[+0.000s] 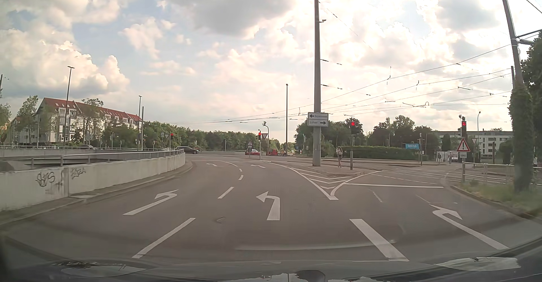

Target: Follow the waypoints while adhering to traffic rules and regulations

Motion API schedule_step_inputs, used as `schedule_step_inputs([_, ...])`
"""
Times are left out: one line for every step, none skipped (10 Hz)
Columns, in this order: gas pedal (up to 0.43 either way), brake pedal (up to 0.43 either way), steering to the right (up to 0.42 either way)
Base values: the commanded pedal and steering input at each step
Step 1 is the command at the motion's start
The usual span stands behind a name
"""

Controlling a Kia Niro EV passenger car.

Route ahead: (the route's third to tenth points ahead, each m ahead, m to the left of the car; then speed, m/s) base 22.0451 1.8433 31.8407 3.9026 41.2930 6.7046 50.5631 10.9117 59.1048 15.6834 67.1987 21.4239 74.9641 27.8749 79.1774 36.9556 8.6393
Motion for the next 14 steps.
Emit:
schedule_step_inputs([0.000, 0.000, -0.002])
schedule_step_inputs([0.000, 0.000, -0.002])
schedule_step_inputs([0.000, 0.000, -0.002])
schedule_step_inputs([0.000, 0.000, -0.002])
schedule_step_inputs([0.000, 0.000, -0.005])
schedule_step_inputs([0.000, 0.000, -0.009])
schedule_step_inputs([0.000, 0.000, -0.011])
schedule_step_inputs([0.000, 0.000, -0.011])
schedule_step_inputs([0.000, 0.000, -0.011])
schedule_step_inputs([0.000, 0.000, -0.012])
schedule_step_inputs([0.000, 0.000, -0.014])
schedule_step_inputs([0.000, 0.024, -0.014])
schedule_step_inputs([0.000, 0.091, -0.015])
schedule_step_inputs([0.000, 0.110, -0.015])
